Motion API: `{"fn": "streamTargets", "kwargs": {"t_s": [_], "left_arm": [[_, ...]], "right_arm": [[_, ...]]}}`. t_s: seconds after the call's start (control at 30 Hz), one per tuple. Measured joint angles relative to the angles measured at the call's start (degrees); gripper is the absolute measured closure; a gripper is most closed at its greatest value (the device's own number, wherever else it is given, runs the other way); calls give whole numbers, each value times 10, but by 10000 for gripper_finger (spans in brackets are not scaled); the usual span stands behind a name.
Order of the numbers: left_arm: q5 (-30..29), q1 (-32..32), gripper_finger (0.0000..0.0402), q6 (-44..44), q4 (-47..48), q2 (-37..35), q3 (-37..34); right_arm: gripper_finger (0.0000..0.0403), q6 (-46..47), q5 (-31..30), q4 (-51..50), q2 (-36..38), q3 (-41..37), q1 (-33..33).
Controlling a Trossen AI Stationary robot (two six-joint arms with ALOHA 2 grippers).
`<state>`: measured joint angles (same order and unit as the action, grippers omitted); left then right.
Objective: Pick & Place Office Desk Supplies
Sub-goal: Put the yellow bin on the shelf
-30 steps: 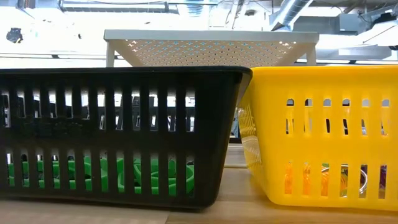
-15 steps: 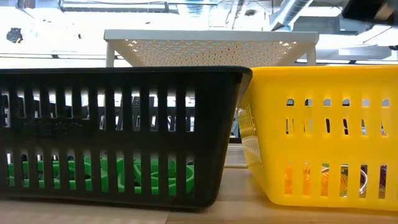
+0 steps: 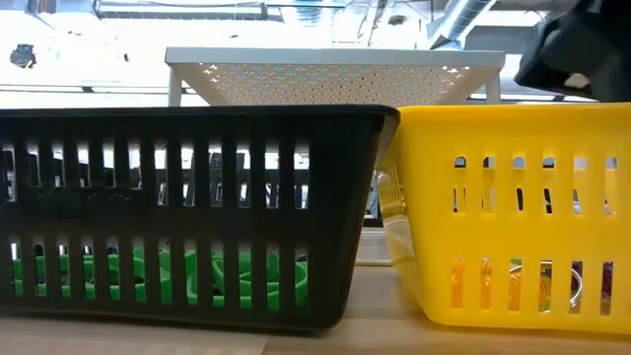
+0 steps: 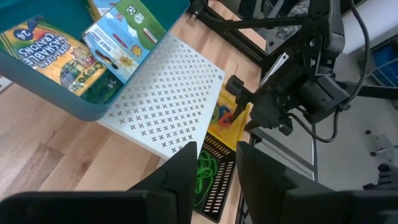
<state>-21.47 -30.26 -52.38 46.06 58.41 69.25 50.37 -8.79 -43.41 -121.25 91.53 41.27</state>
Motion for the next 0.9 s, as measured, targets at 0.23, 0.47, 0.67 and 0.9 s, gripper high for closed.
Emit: {"fn": "streamTargets", "kwargs": {"t_s": [0.23,0.47,0.67,0.9], "left_arm": [[0,0,295,-1,0,0,0],[0,0,295,-2,0,0,0],[0,0,295,-1,0,0,0],[0,0,295,7,0,0,0]], "right_arm": [[354,-22,3,3,0,-18,-1],[398,-33,11,7,4,-26,3],[400,-40,22,-49,6,45,40],[401,-70,12,-131,7,162,85]]}}
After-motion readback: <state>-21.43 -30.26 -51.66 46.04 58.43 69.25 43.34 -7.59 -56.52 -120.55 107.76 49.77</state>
